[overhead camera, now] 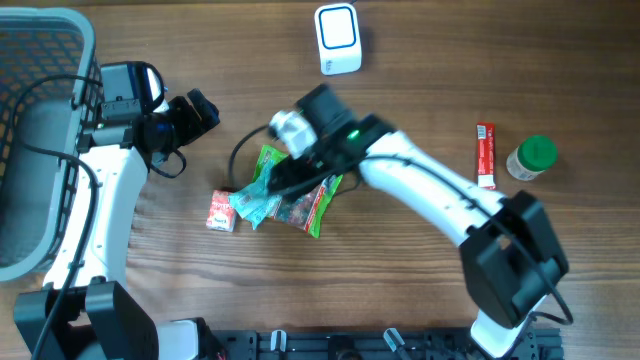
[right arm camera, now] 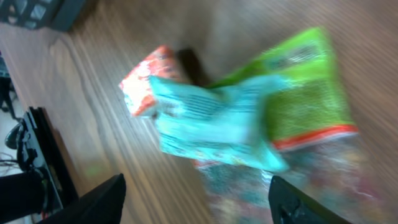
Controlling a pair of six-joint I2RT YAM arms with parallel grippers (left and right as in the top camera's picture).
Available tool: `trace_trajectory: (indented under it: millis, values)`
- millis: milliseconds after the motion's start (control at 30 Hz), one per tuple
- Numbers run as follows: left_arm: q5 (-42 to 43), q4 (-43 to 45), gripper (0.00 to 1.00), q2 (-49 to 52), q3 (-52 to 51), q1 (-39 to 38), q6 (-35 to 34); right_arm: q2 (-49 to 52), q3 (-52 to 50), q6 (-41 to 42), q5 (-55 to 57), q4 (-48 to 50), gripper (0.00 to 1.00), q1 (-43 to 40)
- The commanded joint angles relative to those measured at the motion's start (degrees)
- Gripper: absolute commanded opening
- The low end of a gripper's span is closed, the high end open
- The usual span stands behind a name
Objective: Scan the item barcode
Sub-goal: 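Reach the right gripper to the pale green bag in the pile, then grasp the pale green bag and drag it right with the right gripper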
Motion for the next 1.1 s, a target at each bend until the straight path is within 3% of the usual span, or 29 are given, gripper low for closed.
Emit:
trace_trajectory:
  millis: [0, 367, 500, 633, 700, 767, 833, 967, 1067]
  values:
    - [0.5, 0.1, 1.00, -0.2, 0.9, -0.2, 0.7, 2.6, -0.8, 4.6, 9.0, 2.4, 0.79, 3.9]
    - [0.5, 0.1, 1.00, -0.2, 0.9, -0.2, 0.7, 5.5, -0.8, 5.6, 13.6, 9.2, 0.80, 3.3]
    - [0.5, 0.1, 1.00, -0.2, 0.9, -0.2, 0.7, 7.4, -0.8, 5.7, 12.7, 8.0, 0.64, 3.0]
    - [0.5, 0.1, 1.00, -0.2, 0.9, -0.2, 0.7, 9.7, -0.8, 5.9, 8.8, 8.2, 0.59, 3.0]
    - [0.5, 0.1, 1.00, -0.2, 0.9, -0.2, 0.7, 11.0, -0.8, 7.6, 8.8, 8.0, 0.40, 3.0]
    - [0.5, 0.1, 1.00, -0.2, 0.9, -0.2, 0.7, 11.5, -0.8, 8.4, 8.9, 7.9, 0.31, 3.0]
    - [0.5, 0.1, 1.00, -0.2, 0.9, -0.2, 0.7, 11.6, -0.8, 8.0, 8.9, 7.9, 0.04, 2.8]
    - [0.5, 0.1, 1.00, -0.2, 0.9, -0.2, 0.7, 7.5, 0.3, 7.9, 7.7, 7.6, 0.04, 0.1]
    - [0.5, 0.1, 1.00, -0.2, 0.9, -0.2, 0.7, -0.8, 0.7, 5.3, 0.0, 6.6, 0.04, -4.7]
